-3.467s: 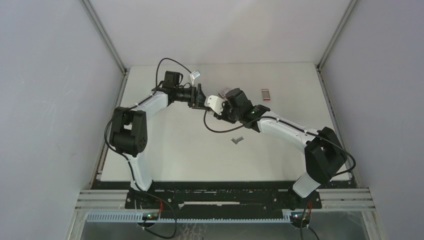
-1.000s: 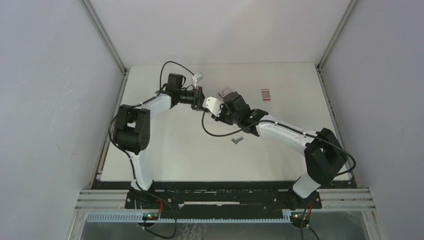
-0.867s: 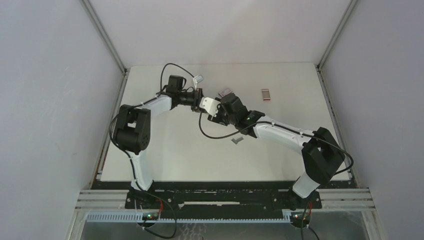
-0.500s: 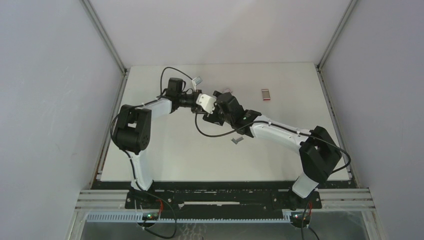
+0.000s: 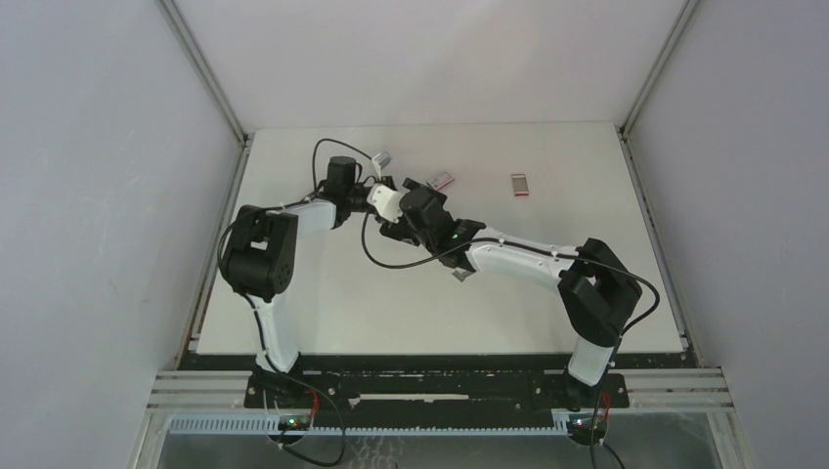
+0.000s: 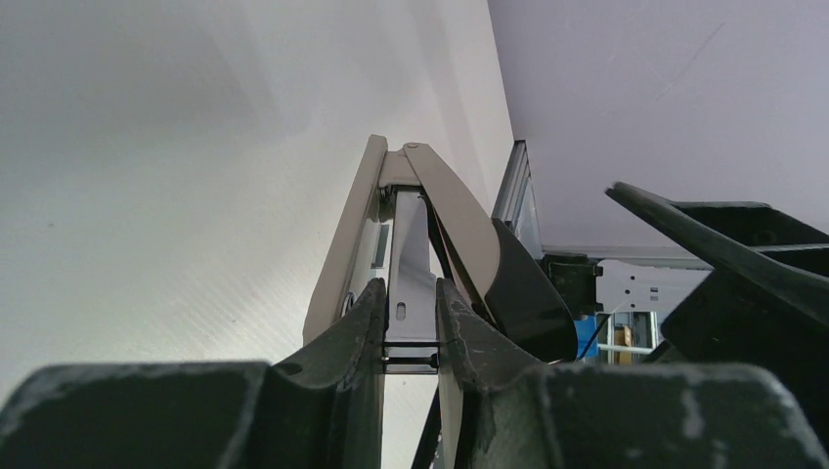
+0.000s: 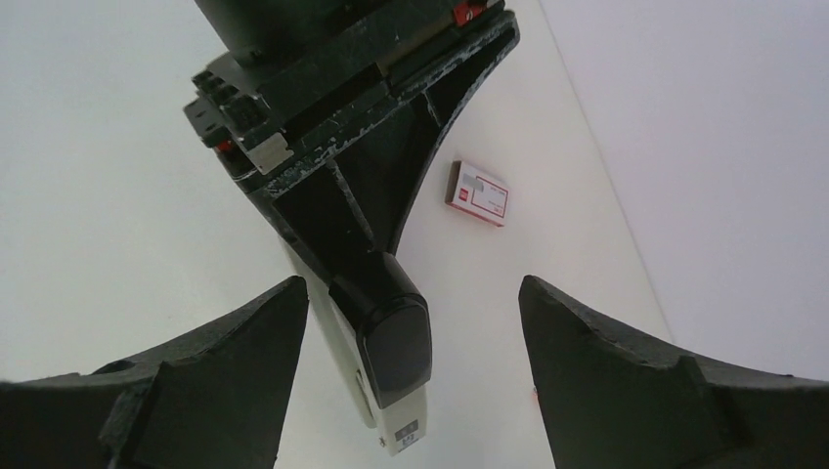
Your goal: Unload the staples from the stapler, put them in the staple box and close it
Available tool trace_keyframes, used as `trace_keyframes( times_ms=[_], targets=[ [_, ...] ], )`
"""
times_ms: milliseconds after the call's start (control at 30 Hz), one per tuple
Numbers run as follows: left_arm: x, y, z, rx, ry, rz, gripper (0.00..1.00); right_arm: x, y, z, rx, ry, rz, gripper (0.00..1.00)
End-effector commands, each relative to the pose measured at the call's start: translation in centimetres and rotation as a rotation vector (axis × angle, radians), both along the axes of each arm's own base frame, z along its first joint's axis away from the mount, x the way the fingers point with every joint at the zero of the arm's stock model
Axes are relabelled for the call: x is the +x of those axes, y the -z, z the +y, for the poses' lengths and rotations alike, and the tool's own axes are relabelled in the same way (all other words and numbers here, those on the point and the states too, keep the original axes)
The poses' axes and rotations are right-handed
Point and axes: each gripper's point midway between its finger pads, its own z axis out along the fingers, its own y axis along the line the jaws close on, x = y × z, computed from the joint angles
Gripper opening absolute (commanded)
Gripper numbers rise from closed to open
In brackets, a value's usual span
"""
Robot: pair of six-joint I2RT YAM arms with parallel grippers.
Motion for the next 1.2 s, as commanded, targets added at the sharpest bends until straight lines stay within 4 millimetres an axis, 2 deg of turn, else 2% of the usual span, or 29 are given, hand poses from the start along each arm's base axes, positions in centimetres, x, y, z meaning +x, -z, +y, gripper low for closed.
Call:
trace_keyframes(
  times_ms=[0,367,600,833,1167],
  targets=[
    [-0.4,-3.4,-0.5,-0.074,0.037,-0.077,0.03,1.7,-3.3,0.4,0.078,0.098,-0.109,0.78],
    [-0.3,-2.8,-0.4,-0.069,0.036,-0.070,0.00,2.2,-5.0,-0.6,0.093,0.137,-0.154,0.76],
    [0.1,-2.4,0.2,-0.054,0.024,-0.072,0.00,3.4,-5.4,-2.6,0.104,0.175,-0.144,0.73],
    [0.5,-1.9,0.7,-0.039,0.002,-0.066,0.00,3.4,-5.9,-3.5,0.112,0.165,-0.128,0.71],
    [0.7,-1.7,1.1,-0.028,-0.009,-0.067,0.00,4.7,-6.4,-5.5,0.112,0.256,-0.164,0.68]
  ],
)
